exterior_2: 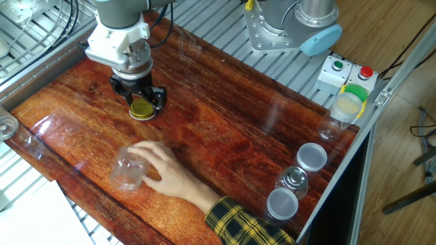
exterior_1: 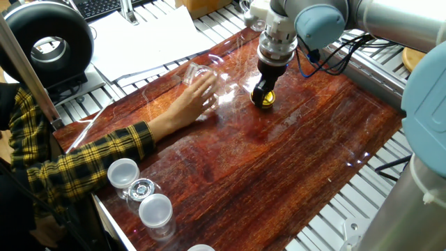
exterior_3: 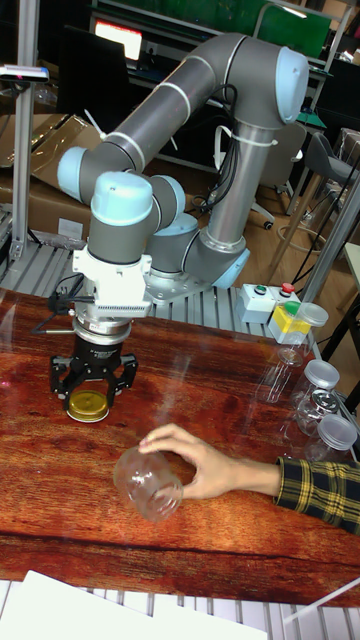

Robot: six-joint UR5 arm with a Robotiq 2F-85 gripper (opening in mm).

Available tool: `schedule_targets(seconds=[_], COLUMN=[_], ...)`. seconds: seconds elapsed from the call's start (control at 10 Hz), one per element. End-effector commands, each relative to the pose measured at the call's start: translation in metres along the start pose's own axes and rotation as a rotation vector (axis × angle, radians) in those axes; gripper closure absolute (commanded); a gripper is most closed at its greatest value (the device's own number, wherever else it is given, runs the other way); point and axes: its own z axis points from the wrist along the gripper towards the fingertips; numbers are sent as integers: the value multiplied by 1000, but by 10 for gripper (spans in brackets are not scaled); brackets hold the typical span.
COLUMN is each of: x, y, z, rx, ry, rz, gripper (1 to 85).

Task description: Unscrew the lid from the jar

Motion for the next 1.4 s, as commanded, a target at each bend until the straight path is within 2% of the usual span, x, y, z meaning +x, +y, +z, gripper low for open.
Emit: schedule_targets(seconds=[0.0, 0.2, 0.5, 0.7, 0.8, 1.0, 1.2, 1.3], x=[10, 7, 6, -4, -7, -29, -47, -49], y=[-2, 0, 3, 15, 18, 25, 25, 28], z=[-4, -11, -31, -53, -57, -55, -56, -56], rx=[5, 5, 22, 23, 24, -8, -11, -20], ry=[47, 60, 89, 109, 113, 29, -38, -47], rz=[-40, -27, 13, 84, 96, 82, 98, 88], gripper=[67, 53, 90, 150, 177, 190, 230, 233])
